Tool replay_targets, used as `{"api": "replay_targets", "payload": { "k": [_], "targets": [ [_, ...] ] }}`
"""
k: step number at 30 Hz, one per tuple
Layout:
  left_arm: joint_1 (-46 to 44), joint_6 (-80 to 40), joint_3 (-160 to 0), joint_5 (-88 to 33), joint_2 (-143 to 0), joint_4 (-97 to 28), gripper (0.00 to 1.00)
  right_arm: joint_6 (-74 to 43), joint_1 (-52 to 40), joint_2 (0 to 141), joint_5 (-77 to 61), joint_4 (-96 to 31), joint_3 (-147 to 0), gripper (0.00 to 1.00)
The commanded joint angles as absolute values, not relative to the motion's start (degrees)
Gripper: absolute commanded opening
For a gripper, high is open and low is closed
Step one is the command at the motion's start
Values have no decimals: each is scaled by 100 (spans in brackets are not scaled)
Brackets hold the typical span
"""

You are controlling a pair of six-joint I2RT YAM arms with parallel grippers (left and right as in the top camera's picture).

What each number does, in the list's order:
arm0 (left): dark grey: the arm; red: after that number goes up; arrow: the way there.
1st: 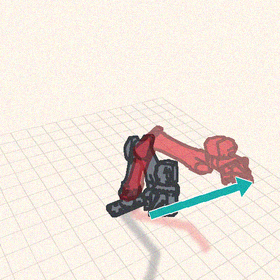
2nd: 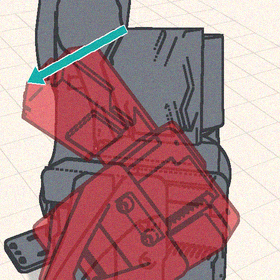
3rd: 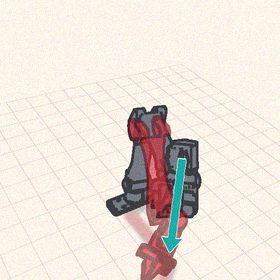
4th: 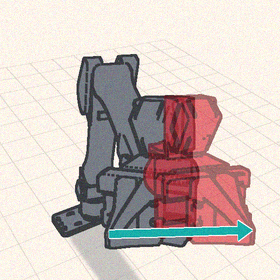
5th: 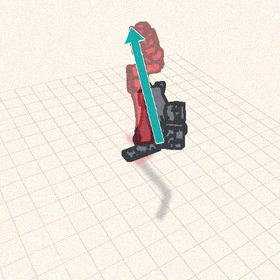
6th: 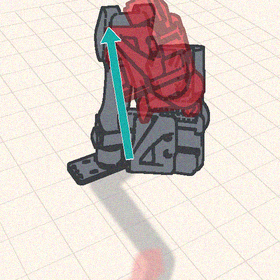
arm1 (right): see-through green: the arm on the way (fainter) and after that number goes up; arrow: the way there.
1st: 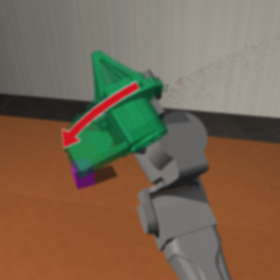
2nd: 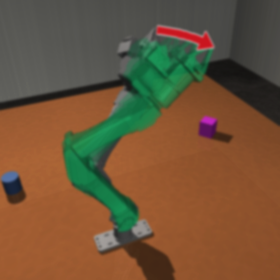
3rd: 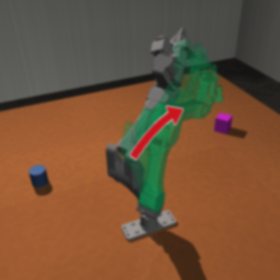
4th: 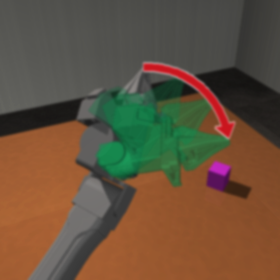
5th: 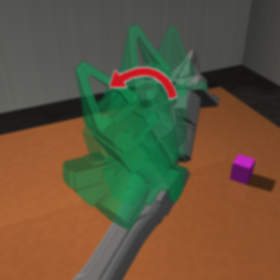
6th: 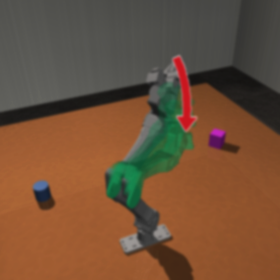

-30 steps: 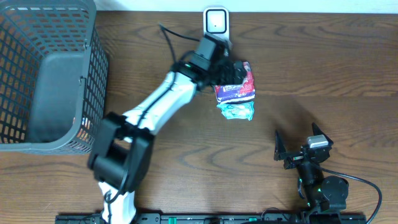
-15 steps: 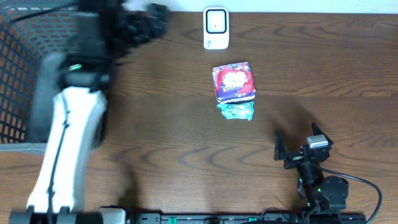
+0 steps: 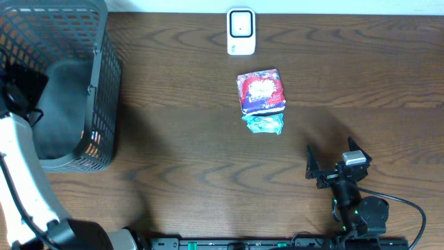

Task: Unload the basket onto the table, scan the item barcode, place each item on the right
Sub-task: 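Reach the left gripper into the basket and grasp the red TOP bar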

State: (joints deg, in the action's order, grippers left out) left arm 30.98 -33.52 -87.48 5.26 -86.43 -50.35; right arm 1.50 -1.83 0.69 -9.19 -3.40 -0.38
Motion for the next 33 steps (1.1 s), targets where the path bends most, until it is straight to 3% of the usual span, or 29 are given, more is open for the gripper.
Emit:
{"api": "replay_targets", "payload": {
  "k": [1,10,33],
  "targets": [
    [3197,-3721,-8711,1337,-9122,-5380,98,71,-154,34,-915,-364,-30,99],
    [3197,-4934,-8562,1334,-9988,-6276,98,71,-154,34,-913,-364,-30,99],
    [3199,-4818,-8458,1341,-11408,-6117,98,71,-154,34,-915,-364,-32,99]
  ]
}}
